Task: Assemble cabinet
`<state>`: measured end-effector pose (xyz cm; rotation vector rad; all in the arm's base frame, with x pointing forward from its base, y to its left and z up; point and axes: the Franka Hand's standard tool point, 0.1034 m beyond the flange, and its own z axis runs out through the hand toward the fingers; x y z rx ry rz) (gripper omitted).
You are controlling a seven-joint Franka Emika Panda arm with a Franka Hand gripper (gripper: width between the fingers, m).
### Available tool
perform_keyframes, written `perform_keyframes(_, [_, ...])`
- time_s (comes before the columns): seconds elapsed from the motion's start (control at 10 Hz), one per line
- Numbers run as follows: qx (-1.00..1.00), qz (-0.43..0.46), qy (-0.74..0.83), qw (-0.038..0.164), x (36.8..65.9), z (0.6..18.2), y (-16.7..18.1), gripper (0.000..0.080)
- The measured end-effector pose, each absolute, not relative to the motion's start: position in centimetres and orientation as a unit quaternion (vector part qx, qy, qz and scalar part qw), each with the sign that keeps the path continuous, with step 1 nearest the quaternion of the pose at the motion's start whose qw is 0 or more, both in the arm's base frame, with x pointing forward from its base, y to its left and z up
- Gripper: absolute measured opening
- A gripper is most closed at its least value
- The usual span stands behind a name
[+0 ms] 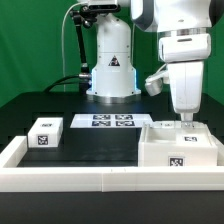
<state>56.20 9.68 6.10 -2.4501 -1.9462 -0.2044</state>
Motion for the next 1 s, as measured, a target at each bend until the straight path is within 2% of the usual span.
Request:
perform_keyframes(0.4, [-0.777,-0.065,-0.626,0.003,57.12,6.07,9.59,0.0072])
perform_keyframes(0.5, [-0.777,-0.065,-0.626,0.003,57.11,6.04,9.58,0.0146])
perform_keyframes(0.6, [-0.777,-0.065,-0.626,0.004,57.1,6.04,9.58,0.0283])
perform_keyframes(0.7, [-0.777,-0.065,-0.626,0.004,57.1,6.03,9.58,0.0283])
perform_keyframes(0.8, [-0.777,-0.065,-0.626,0.004,57.1,6.03,9.58,0.0483])
perform_keyframes(0.9, [-0.777,-0.065,-0.626,0.004,57.1,6.03,9.58,0.063])
perform_keyframes(1.0, [-0.777,-0.065,-0.626,0.004,57.1,6.03,9.58,0.063])
